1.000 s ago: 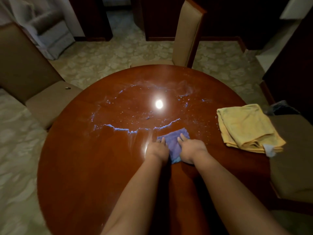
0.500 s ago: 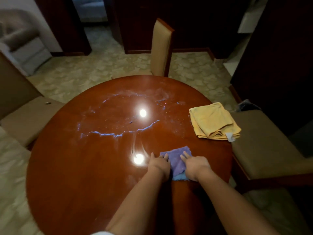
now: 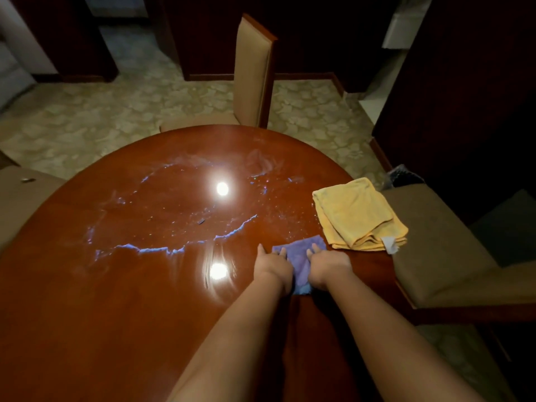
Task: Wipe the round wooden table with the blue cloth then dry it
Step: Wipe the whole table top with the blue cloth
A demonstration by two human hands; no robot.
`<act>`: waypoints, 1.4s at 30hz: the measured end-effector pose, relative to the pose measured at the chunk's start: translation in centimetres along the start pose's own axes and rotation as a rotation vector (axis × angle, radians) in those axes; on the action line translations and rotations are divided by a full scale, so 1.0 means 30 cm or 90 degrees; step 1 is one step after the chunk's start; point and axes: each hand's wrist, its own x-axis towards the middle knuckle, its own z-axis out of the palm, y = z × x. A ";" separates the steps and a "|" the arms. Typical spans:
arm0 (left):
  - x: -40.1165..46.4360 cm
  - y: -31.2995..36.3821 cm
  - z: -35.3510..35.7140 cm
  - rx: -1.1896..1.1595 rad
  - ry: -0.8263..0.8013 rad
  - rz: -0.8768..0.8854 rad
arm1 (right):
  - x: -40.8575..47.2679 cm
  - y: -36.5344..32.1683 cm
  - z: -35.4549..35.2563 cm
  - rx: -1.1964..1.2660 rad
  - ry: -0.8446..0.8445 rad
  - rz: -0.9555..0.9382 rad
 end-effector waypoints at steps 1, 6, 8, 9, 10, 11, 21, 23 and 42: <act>0.017 -0.009 -0.010 -0.010 0.004 -0.005 | 0.026 0.005 -0.014 -0.001 -0.002 -0.008; 0.126 -0.059 -0.079 -0.055 -0.001 -0.008 | 0.147 0.004 -0.068 -0.012 -0.042 -0.029; 0.157 -0.074 -0.105 -0.066 0.007 -0.002 | 0.172 0.001 -0.081 -0.013 -0.047 -0.030; 0.178 -0.078 -0.117 -0.070 0.011 -0.003 | 0.186 0.008 -0.095 -0.014 -0.047 -0.031; 0.197 -0.082 -0.128 -0.072 0.013 -0.003 | 0.204 0.017 -0.107 -0.013 -0.049 -0.035; 0.214 -0.086 -0.140 -0.072 0.014 -0.003 | 0.217 0.029 -0.123 -0.013 -0.050 -0.039; 0.308 -0.116 -0.199 -0.080 0.080 -0.013 | 0.317 0.120 -0.296 -0.055 -0.055 -0.074; 0.318 -0.114 -0.196 -0.076 0.099 -0.022 | 0.332 0.139 -0.322 -0.065 -0.048 -0.082; 0.421 -0.154 -0.264 -0.127 0.155 -0.096 | 0.553 0.170 -0.435 -0.053 -0.012 -0.059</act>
